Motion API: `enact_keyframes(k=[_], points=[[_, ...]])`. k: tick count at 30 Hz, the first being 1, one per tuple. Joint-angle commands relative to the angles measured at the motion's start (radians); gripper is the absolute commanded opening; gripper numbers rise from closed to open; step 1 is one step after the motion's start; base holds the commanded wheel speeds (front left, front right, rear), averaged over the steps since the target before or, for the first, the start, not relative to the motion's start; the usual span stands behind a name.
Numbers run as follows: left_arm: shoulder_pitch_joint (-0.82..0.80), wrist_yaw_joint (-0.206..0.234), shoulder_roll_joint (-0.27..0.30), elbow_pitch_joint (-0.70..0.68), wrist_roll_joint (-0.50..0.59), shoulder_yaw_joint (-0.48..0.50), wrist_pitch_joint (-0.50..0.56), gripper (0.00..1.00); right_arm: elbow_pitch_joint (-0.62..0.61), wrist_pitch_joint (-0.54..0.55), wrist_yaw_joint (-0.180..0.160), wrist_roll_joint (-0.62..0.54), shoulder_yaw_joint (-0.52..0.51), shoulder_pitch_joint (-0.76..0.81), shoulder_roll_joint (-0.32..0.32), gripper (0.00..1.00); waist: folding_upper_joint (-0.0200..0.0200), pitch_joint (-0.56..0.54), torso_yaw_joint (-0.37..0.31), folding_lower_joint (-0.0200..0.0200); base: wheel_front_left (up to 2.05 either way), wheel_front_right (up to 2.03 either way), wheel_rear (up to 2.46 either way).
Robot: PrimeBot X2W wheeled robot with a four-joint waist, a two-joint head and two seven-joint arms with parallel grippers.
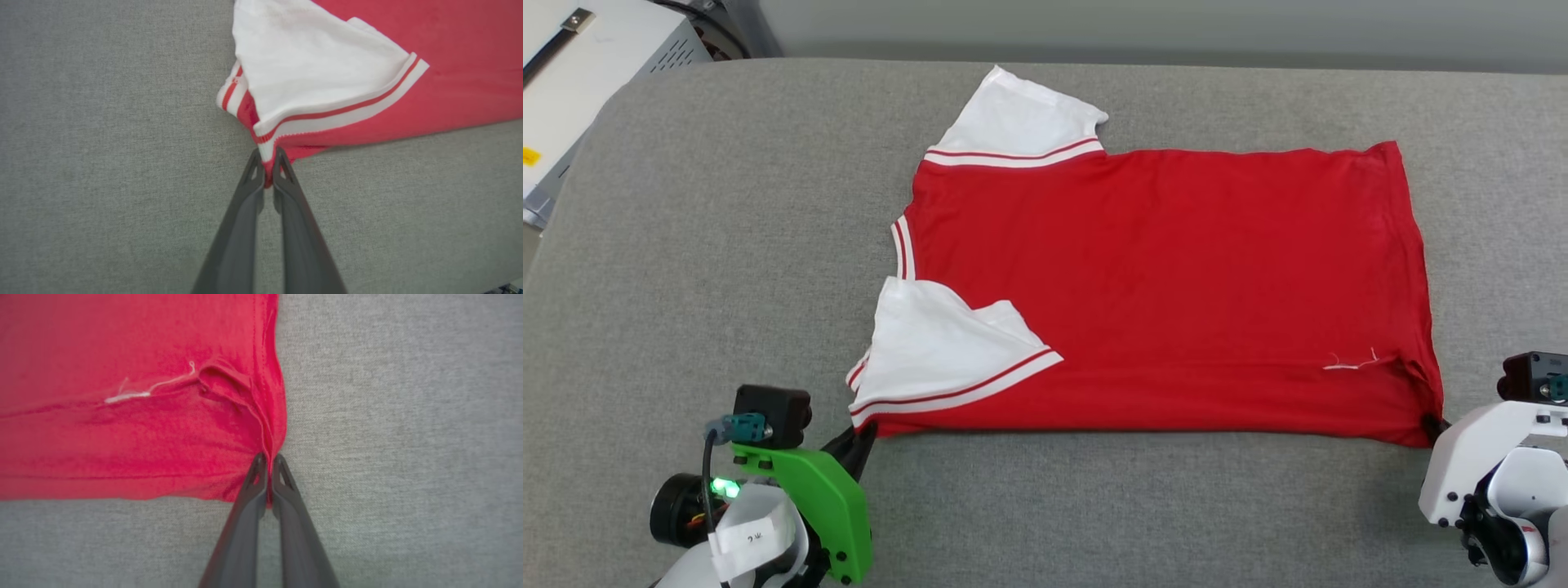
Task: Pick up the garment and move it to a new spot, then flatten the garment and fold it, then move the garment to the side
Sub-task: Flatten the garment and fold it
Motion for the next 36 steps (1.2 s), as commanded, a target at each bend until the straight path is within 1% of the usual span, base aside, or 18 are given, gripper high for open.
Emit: enact_keyframes(k=[1,6,13,14,19,24,25,26,27,33,36], points=[[0.023,-0.004,0.011,0.008,0.0,-0.001,0.004,0.0,0.002,0.004,-0.008,0.011,-0.01,0.0,-0.015,0.0,0.012,-0.025,-0.005,-0.0001,0.0,0.0,0.0],[0.058,-0.014,0.02,0.013,-0.013,-0.017,0.021,0.0,-0.038,0.051,-0.008,0.049,-0.006,0.027,-0.036,0.0,0.012,-0.068,-0.012,-0.0001,0.0,0.0,0.0],[0.147,-0.01,0.038,0.009,-0.034,-0.035,0.04,0.0,-0.152,0.155,-0.008,0.085,-0.016,0.119,-0.063,0.0,0.012,-0.125,-0.015,-0.0001,0.0,0.0,0.0],[0.182,-0.009,0.039,0.006,-0.04,-0.042,0.034,0.0,-0.194,0.193,-0.008,0.086,-0.023,0.171,-0.062,0.0,0.012,-0.145,-0.013,-0.0001,0.0,0.0,0.0],[0.22,-0.01,0.032,0.017,-0.046,-0.06,0.03,0.0,-0.247,0.277,-0.008,0.102,-0.033,0.272,-0.042,0.0,0.012,-0.172,-0.01,-0.0001,0.0,0.0,0.0],[0.23,-0.017,0.02,0.048,-0.046,-0.076,0.017,0.0,-0.25,0.277,-0.008,0.1,-0.03,0.32,-0.026,0.0,0.012,-0.183,-0.014,-0.0001,0.0,0.0,0.0],[0.23,-0.018,0.019,0.053,-0.045,-0.077,0.015,0.26,-0.247,0.271,-0.008,0.093,-0.029,0.323,-0.027,0.0,0.012,-0.184,-0.014,-0.0001,0.0,0.0,0.0],[0.228,-0.019,0.019,0.058,-0.042,-0.079,0.011,0.82,-0.246,0.258,-0.008,0.084,-0.024,0.325,-0.029,0.29,0.012,-0.185,-0.013,-0.0001,0.0,0.0,0.0],[0.226,-0.019,0.018,0.062,-0.041,-0.079,0.008,1.0,-0.244,0.248,-0.008,0.083,-0.022,0.325,-0.028,1.0,0.012,-0.186,-0.013,-0.0001,0.0,0.0,0.0],[0.203,-0.01,0.013,0.062,-0.026,-0.059,-0.043,1.0,-0.251,0.183,-0.008,0.088,-0.012,0.297,-0.033,1.0,0.012,-0.191,-0.013,-0.0001,0.0,0.0,0.0],[0.173,0.0,-0.004,0.044,-0.01,-0.033,-0.111,1.0,-0.274,0.127,-0.008,0.097,-0.004,0.269,-0.041,1.0,0.012,-0.194,-0.01,-0.0001,0.0,0.0,0.0]])
